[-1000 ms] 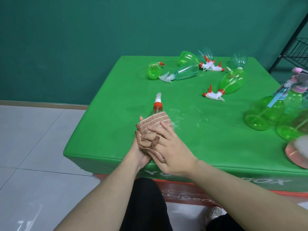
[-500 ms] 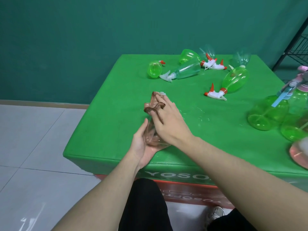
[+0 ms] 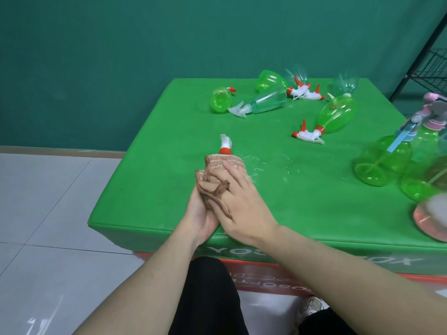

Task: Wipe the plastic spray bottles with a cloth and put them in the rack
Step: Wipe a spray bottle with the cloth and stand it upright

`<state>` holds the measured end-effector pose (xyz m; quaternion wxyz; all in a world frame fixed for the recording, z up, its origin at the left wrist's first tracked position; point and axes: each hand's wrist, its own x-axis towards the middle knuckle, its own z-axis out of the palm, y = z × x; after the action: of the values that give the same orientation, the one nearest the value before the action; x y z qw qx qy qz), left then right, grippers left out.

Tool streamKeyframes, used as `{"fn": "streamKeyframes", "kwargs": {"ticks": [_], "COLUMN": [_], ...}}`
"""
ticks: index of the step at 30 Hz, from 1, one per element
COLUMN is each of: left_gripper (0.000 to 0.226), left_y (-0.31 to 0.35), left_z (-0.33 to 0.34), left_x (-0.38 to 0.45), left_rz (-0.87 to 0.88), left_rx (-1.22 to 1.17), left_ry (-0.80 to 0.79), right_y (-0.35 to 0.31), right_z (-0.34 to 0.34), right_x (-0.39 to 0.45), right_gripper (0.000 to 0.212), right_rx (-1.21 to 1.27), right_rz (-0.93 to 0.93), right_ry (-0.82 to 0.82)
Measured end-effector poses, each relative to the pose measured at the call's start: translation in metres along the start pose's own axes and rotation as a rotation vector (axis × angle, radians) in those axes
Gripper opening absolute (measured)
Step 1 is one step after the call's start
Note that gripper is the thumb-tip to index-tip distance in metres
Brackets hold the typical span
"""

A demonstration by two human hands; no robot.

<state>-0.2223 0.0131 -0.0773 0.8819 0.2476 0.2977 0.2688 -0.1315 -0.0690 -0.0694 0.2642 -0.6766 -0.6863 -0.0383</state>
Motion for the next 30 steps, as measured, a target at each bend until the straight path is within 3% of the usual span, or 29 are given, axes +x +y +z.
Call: {"fn": "streamKeyframes", "kwargs": {"ticks": [6, 11, 15, 19, 24, 30], "left_gripper": [0.067, 0.072, 0.063, 0.046, 0.039, 0.040], "left_y": [-0.002, -0.005, -0.006, -0.005, -0.004, 0.000], "left_z": [-0.005, -0.006, -0.002, 0.001, 0.000, -0.002], "left_x": [0.000, -0.001, -0.002, -0.005, -0.006, -0.001], "left_rz": [0.014, 0.029, 0.039, 0.075, 0.091, 0.067], "left_rx": [0.071, 0.036, 0.077, 0.077, 0.063, -0.023], "left_ry": [0.082, 0.078, 0.070, 0.034, -0.031, -0.078], "right_y": [-0.003, -0.002, -0.001, -0.002, -0.010, -0.006], "right_z": [0.016, 0.015, 0.014, 0.003, -0.003, -0.010], "right_x": [-0.018, -0.019, -0.021, -0.002, 0.027, 0.054], "right_gripper": [0.054, 0.050, 0.058, 0.067, 0.073, 0.074], "right_rx": [-0.191, -0.138, -0.140, -0.144, -0.137, 0.130], "right_rz": [-0.218, -0.223, -0.189, -0.099, 0.105, 0.367], "right_ry": [-0.021, 0.061, 0.110, 0.131, 0.012, 0.016]}}
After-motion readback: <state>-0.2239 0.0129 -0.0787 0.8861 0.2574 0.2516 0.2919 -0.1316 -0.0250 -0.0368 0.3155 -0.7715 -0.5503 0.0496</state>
